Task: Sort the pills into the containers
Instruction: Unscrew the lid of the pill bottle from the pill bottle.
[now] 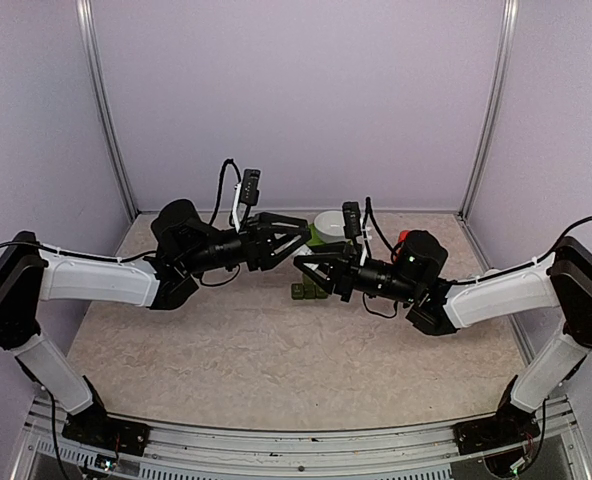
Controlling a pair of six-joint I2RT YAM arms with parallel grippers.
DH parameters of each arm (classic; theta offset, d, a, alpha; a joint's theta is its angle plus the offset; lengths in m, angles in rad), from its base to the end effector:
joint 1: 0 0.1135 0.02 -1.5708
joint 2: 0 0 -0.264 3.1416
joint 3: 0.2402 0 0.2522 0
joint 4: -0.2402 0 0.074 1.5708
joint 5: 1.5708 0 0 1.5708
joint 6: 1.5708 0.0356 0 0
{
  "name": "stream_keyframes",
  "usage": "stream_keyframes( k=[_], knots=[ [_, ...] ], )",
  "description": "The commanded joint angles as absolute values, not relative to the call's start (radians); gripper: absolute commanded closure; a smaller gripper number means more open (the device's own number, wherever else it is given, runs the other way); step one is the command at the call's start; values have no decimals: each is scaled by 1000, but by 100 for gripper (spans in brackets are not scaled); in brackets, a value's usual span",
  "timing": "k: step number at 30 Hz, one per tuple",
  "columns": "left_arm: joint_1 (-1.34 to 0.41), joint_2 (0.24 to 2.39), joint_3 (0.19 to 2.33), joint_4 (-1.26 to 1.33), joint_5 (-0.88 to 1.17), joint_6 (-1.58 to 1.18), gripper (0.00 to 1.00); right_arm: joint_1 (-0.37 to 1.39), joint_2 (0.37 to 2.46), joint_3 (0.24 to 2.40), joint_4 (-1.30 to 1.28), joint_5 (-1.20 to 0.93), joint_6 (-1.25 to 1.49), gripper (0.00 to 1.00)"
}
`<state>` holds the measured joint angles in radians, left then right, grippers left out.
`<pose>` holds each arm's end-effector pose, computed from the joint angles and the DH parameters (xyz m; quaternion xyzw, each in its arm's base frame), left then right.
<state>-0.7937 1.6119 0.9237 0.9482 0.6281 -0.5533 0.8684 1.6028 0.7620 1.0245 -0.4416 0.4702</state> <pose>0.2358 -0.2696 0.2945 0.3127 0.5461 -0.6175 0.4719 0.2086 0.2700 0.2542 -0.2885 0.5781 0.5753 0.5016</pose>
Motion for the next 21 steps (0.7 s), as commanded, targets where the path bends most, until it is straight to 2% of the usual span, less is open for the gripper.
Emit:
stream_keyframes(
  k=[1, 6, 16, 21],
  knots=[
    [-810, 1630, 945, 982, 649, -560, 30, 875, 1611, 788, 1083, -463, 492, 84],
    [-810, 1630, 942, 985, 641, -560, 31, 875, 1621, 790, 1093, -472, 502, 84],
    [-810, 1623, 931, 986, 639, -557, 47, 873, 1617, 772, 1089, -403, 516, 84],
    [-810, 1618, 924, 982, 640, -555, 49, 864, 1590, 741, 1089, -351, 519, 84]
  ],
)
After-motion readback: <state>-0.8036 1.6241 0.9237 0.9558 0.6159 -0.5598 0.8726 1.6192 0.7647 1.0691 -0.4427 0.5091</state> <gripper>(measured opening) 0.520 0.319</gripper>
